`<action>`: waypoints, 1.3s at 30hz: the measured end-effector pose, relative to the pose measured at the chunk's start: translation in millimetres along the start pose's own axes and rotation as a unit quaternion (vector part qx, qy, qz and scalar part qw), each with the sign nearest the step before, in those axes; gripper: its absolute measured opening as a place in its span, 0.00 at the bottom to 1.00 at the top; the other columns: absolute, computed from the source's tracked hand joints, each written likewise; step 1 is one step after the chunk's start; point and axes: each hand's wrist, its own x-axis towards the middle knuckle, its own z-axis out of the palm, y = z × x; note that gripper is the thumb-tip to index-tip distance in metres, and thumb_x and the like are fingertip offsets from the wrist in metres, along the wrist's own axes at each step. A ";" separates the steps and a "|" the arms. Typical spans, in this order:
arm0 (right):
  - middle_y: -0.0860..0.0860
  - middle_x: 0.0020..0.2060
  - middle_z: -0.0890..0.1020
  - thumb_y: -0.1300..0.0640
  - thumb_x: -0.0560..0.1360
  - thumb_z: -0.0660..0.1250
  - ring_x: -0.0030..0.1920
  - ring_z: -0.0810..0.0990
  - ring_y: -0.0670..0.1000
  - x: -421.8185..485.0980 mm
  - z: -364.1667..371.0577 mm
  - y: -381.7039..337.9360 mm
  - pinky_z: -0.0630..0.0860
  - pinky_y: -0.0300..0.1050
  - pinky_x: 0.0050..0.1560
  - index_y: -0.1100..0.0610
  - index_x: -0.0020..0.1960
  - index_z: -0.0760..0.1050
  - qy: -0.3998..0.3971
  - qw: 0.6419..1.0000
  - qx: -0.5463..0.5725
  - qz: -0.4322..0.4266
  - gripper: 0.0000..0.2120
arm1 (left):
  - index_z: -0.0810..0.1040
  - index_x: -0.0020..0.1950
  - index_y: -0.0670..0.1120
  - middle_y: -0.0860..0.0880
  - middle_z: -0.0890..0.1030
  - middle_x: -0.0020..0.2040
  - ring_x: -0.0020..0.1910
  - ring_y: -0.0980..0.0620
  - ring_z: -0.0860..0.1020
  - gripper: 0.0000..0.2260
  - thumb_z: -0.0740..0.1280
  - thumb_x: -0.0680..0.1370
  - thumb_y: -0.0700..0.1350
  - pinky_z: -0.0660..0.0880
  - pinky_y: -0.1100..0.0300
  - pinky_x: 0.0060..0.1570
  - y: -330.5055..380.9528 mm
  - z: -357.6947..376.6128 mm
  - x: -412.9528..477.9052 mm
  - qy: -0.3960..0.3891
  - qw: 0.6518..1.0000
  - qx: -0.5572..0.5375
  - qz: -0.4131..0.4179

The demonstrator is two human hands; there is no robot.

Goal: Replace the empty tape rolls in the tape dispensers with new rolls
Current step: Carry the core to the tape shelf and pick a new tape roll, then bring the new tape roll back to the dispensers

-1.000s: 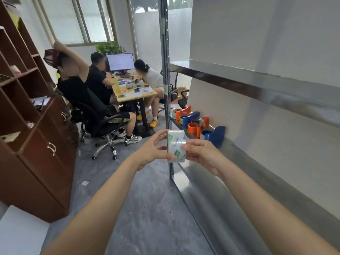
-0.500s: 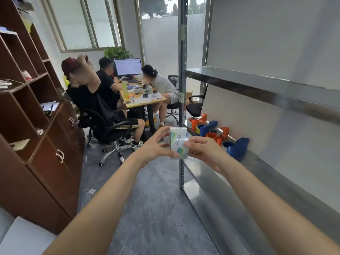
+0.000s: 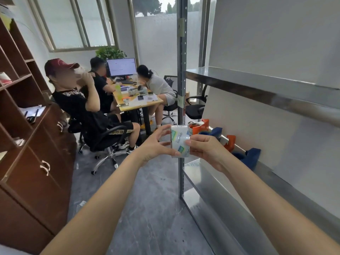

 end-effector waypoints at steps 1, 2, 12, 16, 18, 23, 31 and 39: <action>0.53 0.53 0.84 0.59 0.74 0.70 0.54 0.83 0.53 11.6 -2.0 1.0 0.80 0.46 0.53 0.61 0.55 0.81 0.002 1.000 0.002 -0.002 0.11 | 0.65 0.69 0.59 0.57 0.69 0.67 0.64 0.49 0.74 0.46 0.82 0.55 0.43 0.73 0.47 0.63 -1.1 -5.7 12.2 -0.001 1.000 0.004 -0.001; 0.53 0.53 0.84 0.59 0.74 0.70 0.54 0.83 0.53 23.6 -4.4 1.2 0.80 0.47 0.53 0.61 0.56 0.81 0.008 1.000 0.003 -0.004 0.11 | 0.66 0.68 0.60 0.57 0.69 0.67 0.63 0.49 0.74 0.45 0.82 0.56 0.42 0.73 0.47 0.63 -1.7 -11.2 24.9 -0.001 1.000 0.008 -0.003; 0.56 0.50 0.85 0.61 0.75 0.69 0.48 0.85 0.52 117.3 -50.3 -24.4 0.81 0.41 0.44 0.64 0.54 0.80 0.056 0.998 0.026 -0.026 0.10 | 0.64 0.68 0.60 0.53 0.68 0.69 0.64 0.49 0.74 0.46 0.82 0.55 0.45 0.73 0.47 0.63 19.9 -41.3 158.3 -0.061 0.994 0.086 0.000; 0.55 0.50 0.85 0.58 0.75 0.70 0.50 0.85 0.54 133.5 -76.7 -29.3 0.81 0.43 0.46 0.61 0.56 0.80 0.096 0.995 0.003 -0.026 0.11 | 0.62 0.68 0.59 0.54 0.68 0.67 0.61 0.49 0.76 0.43 0.80 0.59 0.44 0.74 0.48 0.62 29.9 -33.2 204.3 -0.107 0.987 0.121 0.000; 0.55 0.50 0.85 0.59 0.74 0.70 0.49 0.85 0.54 134.7 -89.4 -30.5 0.81 0.44 0.46 0.61 0.57 0.80 0.130 0.991 0.006 -0.030 0.12 | 0.62 0.66 0.61 0.57 0.68 0.64 0.63 0.49 0.74 0.41 0.79 0.61 0.42 0.73 0.49 0.62 31.3 -23.0 224.8 -0.134 0.984 0.120 0.006; 0.57 0.47 0.86 0.63 0.73 0.70 0.45 0.85 0.53 121.9 -122.7 -25.9 0.82 0.43 0.44 0.63 0.51 0.81 0.228 0.972 0.043 -0.042 0.07 | 0.61 0.69 0.56 0.58 0.68 0.63 0.66 0.52 0.68 0.41 0.78 0.64 0.40 0.72 0.52 0.64 27.6 21.8 272.9 -0.202 0.970 0.129 0.034; 0.55 0.41 0.86 0.64 0.73 0.71 0.40 0.85 0.50 88.9 -152.5 -7.9 0.81 0.40 0.41 0.61 0.46 0.80 0.414 0.907 0.057 -0.043 0.02 | 0.66 0.67 0.53 0.55 0.72 0.64 0.65 0.55 0.70 0.43 0.81 0.56 0.46 0.73 0.56 0.62 13.1 99.9 333.2 -0.351 0.926 0.114 0.079; 0.54 0.39 0.85 0.63 0.74 0.70 0.37 0.83 0.49 111.3 -137.2 -4.8 0.79 0.36 0.37 0.61 0.45 0.81 0.493 0.868 0.039 -0.045 0.01 | 0.65 0.67 0.54 0.56 0.72 0.61 0.64 0.56 0.70 0.41 0.81 0.58 0.46 0.70 0.56 0.65 6.5 98.4 369.0 -0.431 0.887 0.124 0.109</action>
